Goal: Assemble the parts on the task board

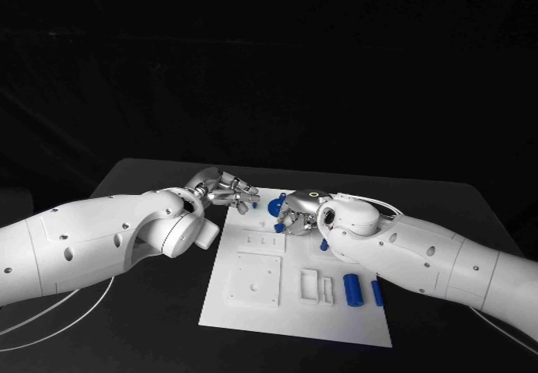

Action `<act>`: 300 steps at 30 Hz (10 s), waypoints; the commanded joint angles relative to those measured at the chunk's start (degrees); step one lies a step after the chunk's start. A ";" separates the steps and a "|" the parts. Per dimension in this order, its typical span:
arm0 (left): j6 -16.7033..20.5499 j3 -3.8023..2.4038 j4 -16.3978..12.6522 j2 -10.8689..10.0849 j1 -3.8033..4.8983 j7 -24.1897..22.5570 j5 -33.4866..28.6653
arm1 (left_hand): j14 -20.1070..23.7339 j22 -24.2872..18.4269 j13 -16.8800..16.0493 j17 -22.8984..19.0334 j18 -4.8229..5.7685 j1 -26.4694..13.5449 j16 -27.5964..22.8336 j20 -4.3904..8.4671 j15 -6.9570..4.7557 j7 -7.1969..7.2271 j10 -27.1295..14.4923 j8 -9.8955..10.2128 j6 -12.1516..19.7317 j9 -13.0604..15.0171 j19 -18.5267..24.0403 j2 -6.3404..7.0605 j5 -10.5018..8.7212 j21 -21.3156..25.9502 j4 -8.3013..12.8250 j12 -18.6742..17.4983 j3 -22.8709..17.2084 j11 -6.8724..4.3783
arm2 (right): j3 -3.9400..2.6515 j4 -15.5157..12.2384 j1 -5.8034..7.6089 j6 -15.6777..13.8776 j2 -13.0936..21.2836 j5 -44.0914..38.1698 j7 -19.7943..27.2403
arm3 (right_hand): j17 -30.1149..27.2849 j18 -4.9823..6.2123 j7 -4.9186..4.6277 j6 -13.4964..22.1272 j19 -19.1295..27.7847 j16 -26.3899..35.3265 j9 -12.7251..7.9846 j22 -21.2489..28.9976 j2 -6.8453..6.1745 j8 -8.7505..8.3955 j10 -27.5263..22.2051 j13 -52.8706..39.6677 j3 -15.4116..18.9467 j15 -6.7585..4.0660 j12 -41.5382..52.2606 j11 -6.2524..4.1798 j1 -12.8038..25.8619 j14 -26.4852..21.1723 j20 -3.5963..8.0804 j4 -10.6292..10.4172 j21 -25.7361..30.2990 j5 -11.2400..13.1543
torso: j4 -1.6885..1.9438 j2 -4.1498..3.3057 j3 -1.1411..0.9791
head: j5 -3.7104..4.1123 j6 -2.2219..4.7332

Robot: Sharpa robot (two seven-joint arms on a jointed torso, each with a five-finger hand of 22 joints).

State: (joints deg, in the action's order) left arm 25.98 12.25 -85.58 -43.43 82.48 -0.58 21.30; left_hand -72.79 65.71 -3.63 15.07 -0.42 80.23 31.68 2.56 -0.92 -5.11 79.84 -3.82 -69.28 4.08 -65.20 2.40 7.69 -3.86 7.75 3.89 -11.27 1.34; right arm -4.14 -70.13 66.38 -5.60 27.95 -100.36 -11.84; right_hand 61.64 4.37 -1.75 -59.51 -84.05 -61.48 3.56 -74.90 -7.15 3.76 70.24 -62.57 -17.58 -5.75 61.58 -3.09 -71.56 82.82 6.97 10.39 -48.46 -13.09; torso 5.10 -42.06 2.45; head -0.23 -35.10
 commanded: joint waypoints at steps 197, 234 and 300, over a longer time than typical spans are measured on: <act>-15.99 1.43 2.27 1.61 0.08 -1.72 -22.12 | -2.14 -0.84 -2.58 8.61 0.33 -18.37 22.23 2.39 -2.90 0.96 6.39 -0.85 4.31 0.36 -7.58 3.29 -4.77 -1.85 -24.02 5.75 6.84 -1.72 | -7.39 -18.91 -4.50 -21.32 13.74 25.42 5.39 | 1.17 -0.01 -1.91 -9.42 -0.94 0.75 0.06 -6.08 1.21 -0.19 0.06 0.42 -9.11 0.54 -0.37 1.39 4.48 0.38 -0.73 -3.70 -2.03 -5.39 | -1.24 0.92 -0.58 | -1.38 3.29; -22.41 1.58 1.39 2.67 -1.13 -3.61 -19.81 | 1.63 10.21 -11.53 6.53 0.42 -25.07 33.52 2.72 -3.46 2.99 -0.32 -15.89 12.64 34.60 -6.98 -0.78 1.46 -0.61 -23.67 19.75 6.42 -2.87 | -12.92 -25.54 -9.98 -21.27 15.19 35.94 7.88 | 1.00 0.03 -1.98 -9.16 -1.04 1.07 0.05 -6.02 2.55 -0.20 -0.09 0.37 -6.56 0.55 -0.38 1.43 4.74 0.38 -0.74 -2.23 -1.50 -7.80 | -1.55 1.12 -0.84 | -0.98 3.66; -25.55 1.48 1.25 2.46 -1.23 -8.31 -21.05 | 2.26 10.60 -5.34 6.85 0.42 -15.86 35.34 2.81 -3.36 2.99 1.42 -14.79 12.95 36.39 -5.36 -5.58 27.35 -2.59 -1.94 10.70 -2.38 -2.43 | -12.95 -23.52 -10.32 -18.19 15.11 36.61 7.36 | 0.77 0.05 -2.00 -9.10 -0.95 1.42 0.05 -5.95 2.98 -0.19 -0.34 0.48 -6.11 0.60 -0.53 1.48 4.86 0.26 -0.79 -1.71 -1.02 -7.63 | -1.59 1.15 -0.87 | -0.05 3.59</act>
State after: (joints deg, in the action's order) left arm 2.12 13.85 -84.14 -41.14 81.17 -7.35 0.34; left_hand -70.93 74.90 -9.08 21.86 -0.41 63.28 66.80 5.23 -4.19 -2.71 80.91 -18.47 -55.54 40.52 -70.93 -2.50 35.19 -6.14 5.28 14.75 -13.48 -1.15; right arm -17.12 -93.82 56.18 -25.25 43.08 -63.79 -4.37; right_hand 62.45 4.36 -3.67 -68.22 -84.04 -60.42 3.56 -74.90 -4.75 3.17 70.31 -62.17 -23.96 -4.93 61.37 -1.72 -66.92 83.19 5.93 8.70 -49.68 -20.62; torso 3.52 -40.94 1.58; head -0.29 -31.43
